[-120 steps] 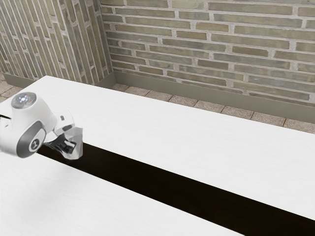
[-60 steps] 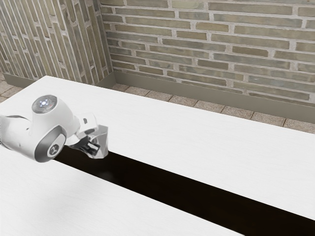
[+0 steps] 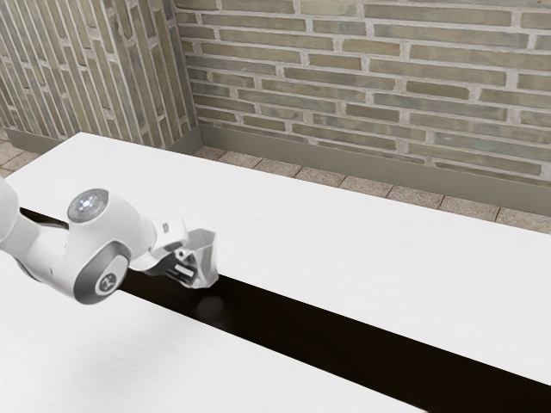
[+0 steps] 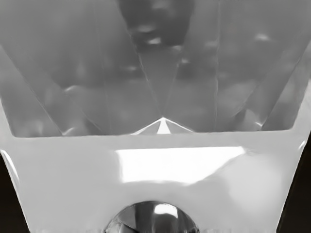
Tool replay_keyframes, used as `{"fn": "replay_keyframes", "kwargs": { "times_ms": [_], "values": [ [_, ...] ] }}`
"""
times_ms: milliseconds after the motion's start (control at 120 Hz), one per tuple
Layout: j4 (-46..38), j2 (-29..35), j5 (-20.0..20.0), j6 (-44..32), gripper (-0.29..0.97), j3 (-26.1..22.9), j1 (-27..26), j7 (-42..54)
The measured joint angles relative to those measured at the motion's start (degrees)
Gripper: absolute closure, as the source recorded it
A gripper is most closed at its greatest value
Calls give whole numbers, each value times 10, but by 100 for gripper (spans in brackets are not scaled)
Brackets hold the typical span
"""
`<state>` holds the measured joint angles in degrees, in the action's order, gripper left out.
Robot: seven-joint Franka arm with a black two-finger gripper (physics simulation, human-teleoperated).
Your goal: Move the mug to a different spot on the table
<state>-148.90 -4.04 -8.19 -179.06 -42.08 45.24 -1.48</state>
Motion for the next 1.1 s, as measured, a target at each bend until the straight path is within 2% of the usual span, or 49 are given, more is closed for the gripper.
{"fn": "replay_keyframes", "kwargs": {
  "times_ms": [567,1100],
  "values": [
    [13,-70,-18,-26,70,2,-36,7],
    [24,-88,-27,-29,71,4,-42,12]
  ]
}}
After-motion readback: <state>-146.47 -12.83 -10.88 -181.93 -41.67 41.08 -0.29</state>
